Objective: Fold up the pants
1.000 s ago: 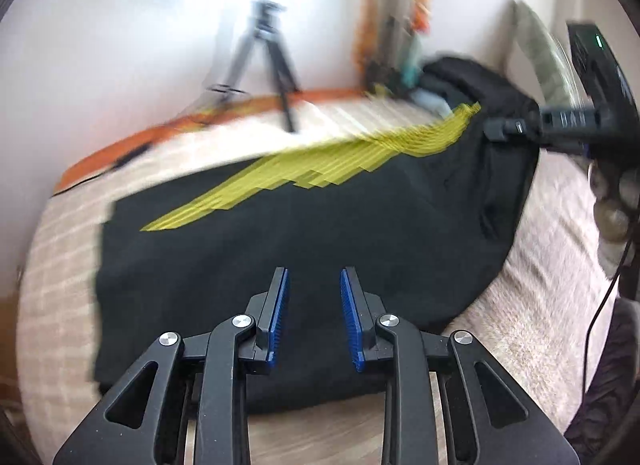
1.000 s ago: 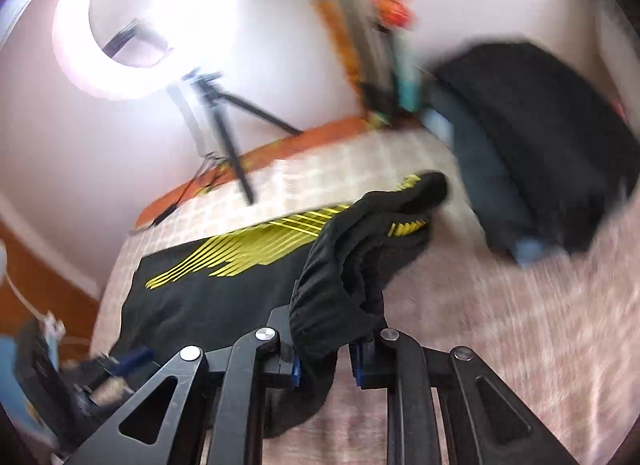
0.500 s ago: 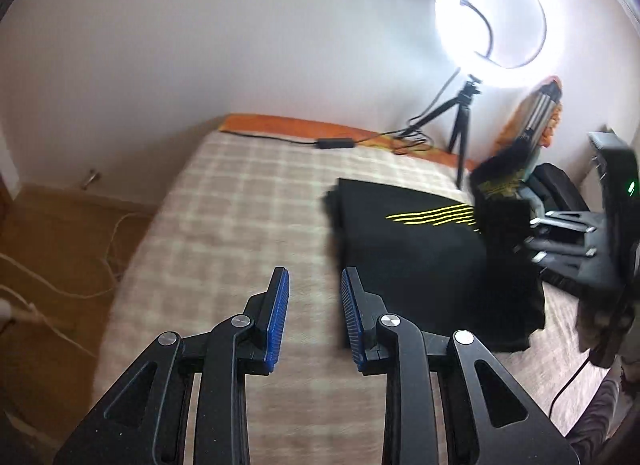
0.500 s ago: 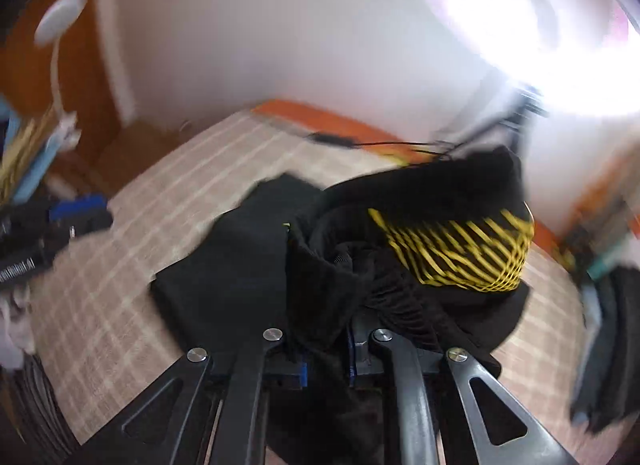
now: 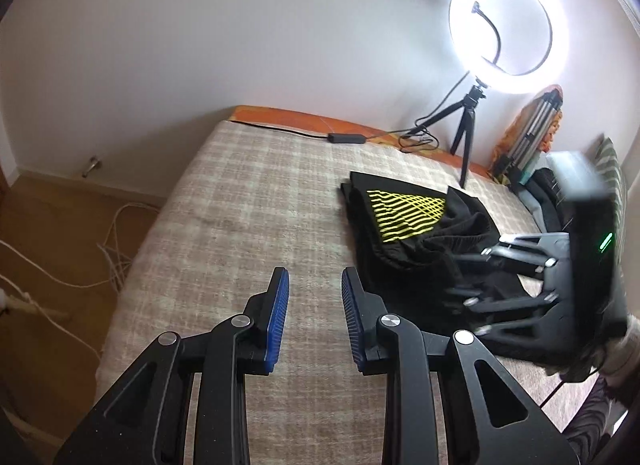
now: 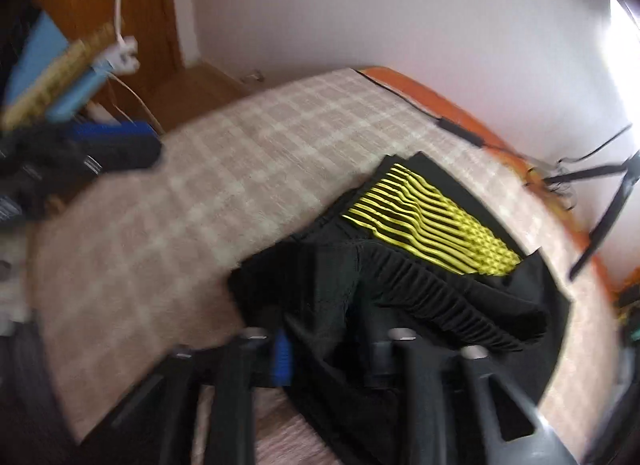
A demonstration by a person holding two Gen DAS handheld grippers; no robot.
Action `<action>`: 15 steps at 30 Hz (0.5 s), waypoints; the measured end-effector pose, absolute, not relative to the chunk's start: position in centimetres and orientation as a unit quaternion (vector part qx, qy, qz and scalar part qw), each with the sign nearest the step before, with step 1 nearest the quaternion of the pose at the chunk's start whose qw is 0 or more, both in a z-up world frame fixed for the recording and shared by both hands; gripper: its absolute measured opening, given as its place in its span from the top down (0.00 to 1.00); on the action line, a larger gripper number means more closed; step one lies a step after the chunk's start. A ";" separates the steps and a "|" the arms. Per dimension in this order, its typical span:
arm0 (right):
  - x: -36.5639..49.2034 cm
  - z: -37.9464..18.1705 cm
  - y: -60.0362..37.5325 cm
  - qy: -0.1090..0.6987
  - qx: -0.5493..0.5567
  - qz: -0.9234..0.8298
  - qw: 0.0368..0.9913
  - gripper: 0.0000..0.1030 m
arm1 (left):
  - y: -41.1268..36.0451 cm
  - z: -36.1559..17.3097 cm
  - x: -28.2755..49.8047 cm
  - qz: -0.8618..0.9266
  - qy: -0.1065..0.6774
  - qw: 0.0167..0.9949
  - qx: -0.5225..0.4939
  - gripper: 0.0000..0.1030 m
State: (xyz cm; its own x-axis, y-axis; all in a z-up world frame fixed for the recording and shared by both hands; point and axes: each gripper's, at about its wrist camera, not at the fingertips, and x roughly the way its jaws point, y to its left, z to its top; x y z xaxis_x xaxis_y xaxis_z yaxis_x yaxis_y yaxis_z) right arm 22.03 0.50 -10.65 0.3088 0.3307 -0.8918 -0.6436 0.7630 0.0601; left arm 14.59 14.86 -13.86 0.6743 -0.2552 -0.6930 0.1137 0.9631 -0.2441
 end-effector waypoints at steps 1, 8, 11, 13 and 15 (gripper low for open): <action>22.1 -9.9 -0.5 0.498 -0.130 0.318 0.796 0.61 | 14.5 -13.9 14.6 -0.106 0.391 0.910 -0.091 0.75; 23.7 -6.9 -8.3 0.496 0.037 0.310 0.810 0.50 | 10.7 -13.6 15.4 -0.150 0.390 0.906 -0.075 0.75; 25.3 -8.6 -11.5 0.535 0.075 0.234 0.808 0.49 | 8.0 -14.1 16.1 -0.180 0.399 0.898 -0.052 0.59; 26.6 -10.6 -13.5 0.567 0.120 0.192 0.792 0.49 | 6.9 -14.6 16.4 -0.190 0.406 0.893 -0.036 0.59; 27.6 -11.8 -14.4 0.579 0.157 0.184 0.779 0.48 | 5.8 -15.5 16.6 -0.197 0.415 0.888 -0.019 0.59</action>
State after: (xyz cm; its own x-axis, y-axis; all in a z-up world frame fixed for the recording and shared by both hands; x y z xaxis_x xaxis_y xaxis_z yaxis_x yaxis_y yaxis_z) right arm 27.60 -14.44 -11.79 0.2623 0.4676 -0.8441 -0.1053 0.8834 0.4567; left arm 16.63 5.85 -15.48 0.5772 -0.3661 -0.7299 0.3342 0.9215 -0.1979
